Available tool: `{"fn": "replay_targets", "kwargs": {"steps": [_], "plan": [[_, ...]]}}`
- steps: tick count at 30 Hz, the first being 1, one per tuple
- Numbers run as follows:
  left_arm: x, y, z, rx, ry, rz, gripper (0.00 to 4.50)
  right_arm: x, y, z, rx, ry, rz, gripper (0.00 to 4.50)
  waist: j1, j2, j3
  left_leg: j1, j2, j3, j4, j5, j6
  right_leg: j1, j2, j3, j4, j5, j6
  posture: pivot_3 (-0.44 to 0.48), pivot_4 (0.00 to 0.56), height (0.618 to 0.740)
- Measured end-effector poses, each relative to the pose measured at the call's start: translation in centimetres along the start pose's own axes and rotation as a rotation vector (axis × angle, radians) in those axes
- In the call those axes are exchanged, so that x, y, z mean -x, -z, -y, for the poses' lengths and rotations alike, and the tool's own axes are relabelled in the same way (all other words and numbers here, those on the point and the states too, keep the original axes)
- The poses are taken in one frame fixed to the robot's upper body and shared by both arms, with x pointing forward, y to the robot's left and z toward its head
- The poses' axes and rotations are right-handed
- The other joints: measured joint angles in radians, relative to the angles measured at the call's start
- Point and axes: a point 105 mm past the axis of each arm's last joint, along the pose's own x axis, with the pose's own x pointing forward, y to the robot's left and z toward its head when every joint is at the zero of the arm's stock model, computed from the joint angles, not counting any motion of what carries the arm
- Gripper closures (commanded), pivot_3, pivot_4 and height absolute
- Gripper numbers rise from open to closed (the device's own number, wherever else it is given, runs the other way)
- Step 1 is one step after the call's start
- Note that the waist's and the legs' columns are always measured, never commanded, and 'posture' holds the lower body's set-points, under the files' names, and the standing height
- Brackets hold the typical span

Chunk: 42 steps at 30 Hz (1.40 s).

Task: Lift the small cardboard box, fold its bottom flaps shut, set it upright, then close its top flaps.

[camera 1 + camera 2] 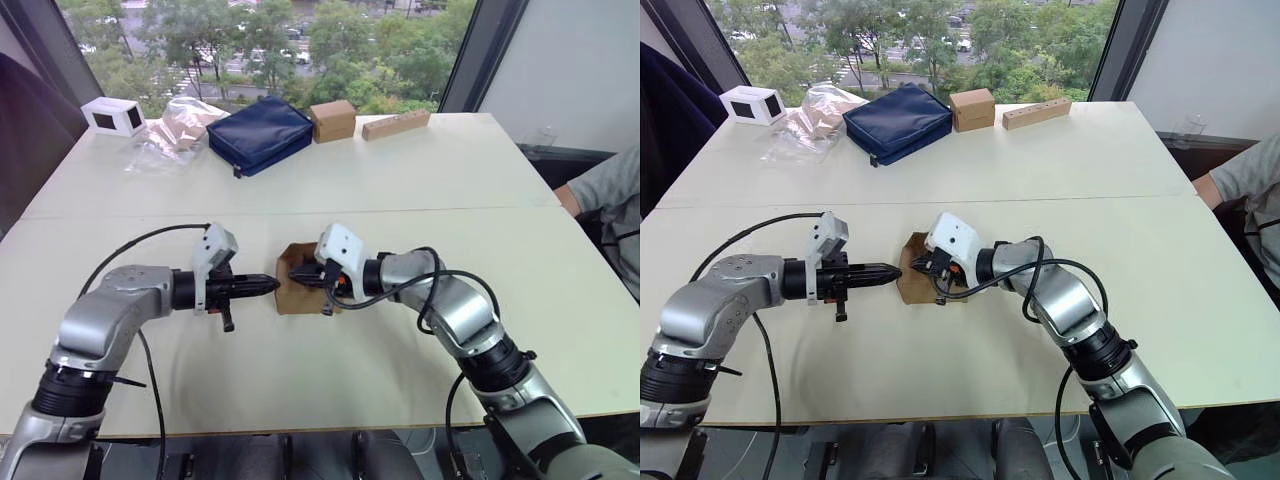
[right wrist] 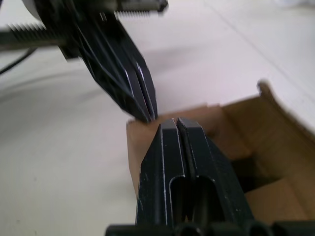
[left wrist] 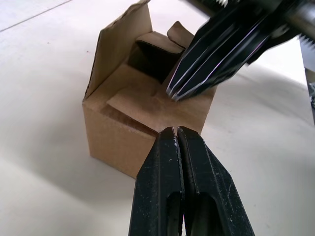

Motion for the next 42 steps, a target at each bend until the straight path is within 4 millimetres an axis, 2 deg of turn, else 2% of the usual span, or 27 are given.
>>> {"fn": "replay_targets", "kwargs": {"steps": [6,11,14,16,18,25,30,33,36,42], "plan": [[-0.3,0.3,-0.2,-0.022,-0.001,0.001,4.44,1.5,-2.8,1.3,0.038,0.044,0.071,4.5,-0.001,0.0,0.0,0.0,0.0,0.0,0.0,0.0,0.0,0.0,0.0,0.0,0.0,0.0,0.0,0.0,0.15,0.74],[-0.6,0.2,-0.2,-0.036,0.003,0.004,4.44,1.1,-4.1,3.1,0.063,0.112,0.088,4.5,-0.001,0.0,0.0,0.0,0.0,0.0,0.0,0.0,0.0,0.0,0.0,0.0,0.0,0.0,0.0,0.0,0.15,0.74],[-0.7,0.2,-0.3,-0.04,0.0,0.006,4.44,0.7,-3.5,4.7,0.105,0.176,0.028,4.5,0.0,0.0,0.0,0.0,0.0,0.0,0.0,0.0,0.0,0.0,0.0,0.0,0.0,0.0,0.0,0.0,0.15,0.74],[-0.7,0.2,-0.4,-0.042,-0.003,0.007,4.44,0.3,-1.8,4.9,0.124,0.177,-0.052,4.5,-0.001,0.0,0.0,0.0,0.0,0.001,0.0,0.0,0.0,0.0,0.0,0.0,0.0,0.0,0.0,0.0,0.15,0.74],[-0.7,0.2,-0.4,-0.041,-0.004,0.009,4.44,0.1,-0.2,4.6,0.12,0.156,-0.116,4.5,0.0,0.0,0.0,0.0,0.0,0.001,0.0,0.0,0.0,0.0,0.0,0.0,0.0,0.0,0.0,0.0,0.15,0.74],[-0.7,0.2,-0.6,-0.039,-0.015,0.011,4.44,0.6,2.0,2.6,0.089,0.079,-0.181,4.5,-0.001,0.0,0.0,0.0,0.0,0.0,0.0,0.0,0.0,0.0,0.0,0.0,0.0,0.0,0.0,0.0,0.15,0.74],[-0.5,-0.2,-1.1,-0.014,-0.032,0.031,4.44,0.6,1.6,1.8,0.088,0.068,-0.17,4.5,-0.002,0.0,0.0,0.0,0.0,0.0,0.0,0.0,0.0,0.0,0.0,0.0,0.0,0.0,0.0,0.0,0.15,0.74],[-0.1,-1.9,-2.1,-0.011,-0.064,0.087,4.44,0.6,1.7,1.8,0.082,0.073,-0.17,4.5,0.001,0.0,0.0,0.0,0.0,0.0,0.0,0.0,0.0,0.0,0.0,0.0,0.0,0.0,0.0,0.0,0.15,0.74],[-0.5,-3.3,-2.5,-0.031,-0.072,0.133,4.44,0.5,1.7,1.7,0.077,0.077,-0.165,4.5,0.001,0.0,0.0,0.0,-0.001,0.0,0.0,0.0,0.0,0.0,-0.001,0.0,0.0,0.0,0.0,0.0,0.15,0.74],[-2.6,-2.1,-3.6,-0.018,-0.086,0.114,4.44,0.6,1.4,1.8,0.083,0.096,-0.15,4.5,-0.001,0.0,0.0,0.0,0.0,0.0,0.0,0.0,0.0,0.0,0.001,0.0,0.0,0.0,0.0,0.0,0.15,0.74]]}}
